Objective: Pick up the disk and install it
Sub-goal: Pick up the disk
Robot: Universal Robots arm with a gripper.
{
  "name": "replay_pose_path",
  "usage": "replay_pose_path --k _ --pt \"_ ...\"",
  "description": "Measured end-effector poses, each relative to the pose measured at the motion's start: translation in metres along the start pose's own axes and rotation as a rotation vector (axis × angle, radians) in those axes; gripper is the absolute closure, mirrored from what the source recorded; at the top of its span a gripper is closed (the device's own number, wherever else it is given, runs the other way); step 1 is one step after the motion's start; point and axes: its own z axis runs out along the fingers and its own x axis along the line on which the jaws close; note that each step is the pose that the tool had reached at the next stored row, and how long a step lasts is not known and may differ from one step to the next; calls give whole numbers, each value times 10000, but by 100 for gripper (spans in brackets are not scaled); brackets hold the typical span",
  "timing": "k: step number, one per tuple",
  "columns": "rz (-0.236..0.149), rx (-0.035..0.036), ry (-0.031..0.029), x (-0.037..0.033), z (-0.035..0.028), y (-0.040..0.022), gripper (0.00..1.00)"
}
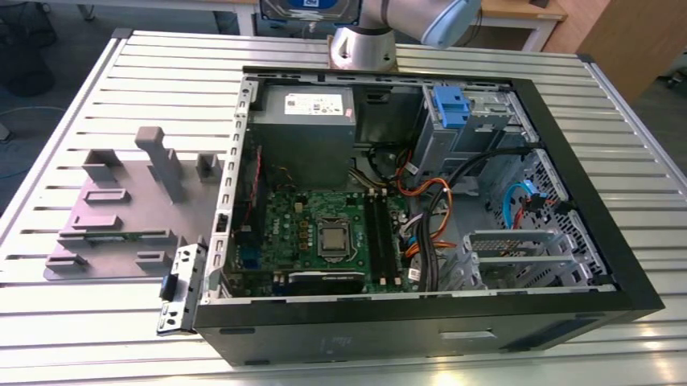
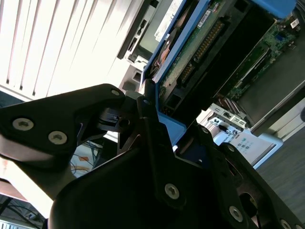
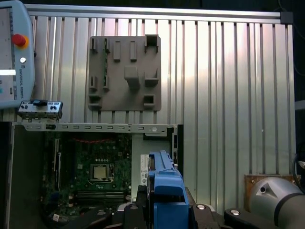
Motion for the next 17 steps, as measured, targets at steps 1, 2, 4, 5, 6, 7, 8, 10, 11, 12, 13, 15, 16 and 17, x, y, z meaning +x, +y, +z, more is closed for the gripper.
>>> replay_pose_path --k 1,2,4,5,6,7,8,10,11,12,13,15,16,17 --pt "0 0 -1 0 0 -8 63" --pt "0 -1 -1 0 -1 -17 63" --pt "0 -3 0 0 -2 -34 63" --pt "0 -4 0 0 -3 -44 63" --pt "0 -5 0 0 -3 -52 63" --pt "0 -6 0 0 -4 -61 63" --pt "0 -6 0 0 -5 -69 63" --pt "0 -8 0 0 -5 -87 63" --pt "0 -8 0 0 -6 -95 63" --pt "0 -9 0 0 -7 -104 63" --pt "1 -10 0 0 -7 -112 63" --pt "1 -12 0 0 -8 -129 63" --pt "1 -12 0 0 -9 -138 63" --pt "1 -13 0 0 -9 -147 63"
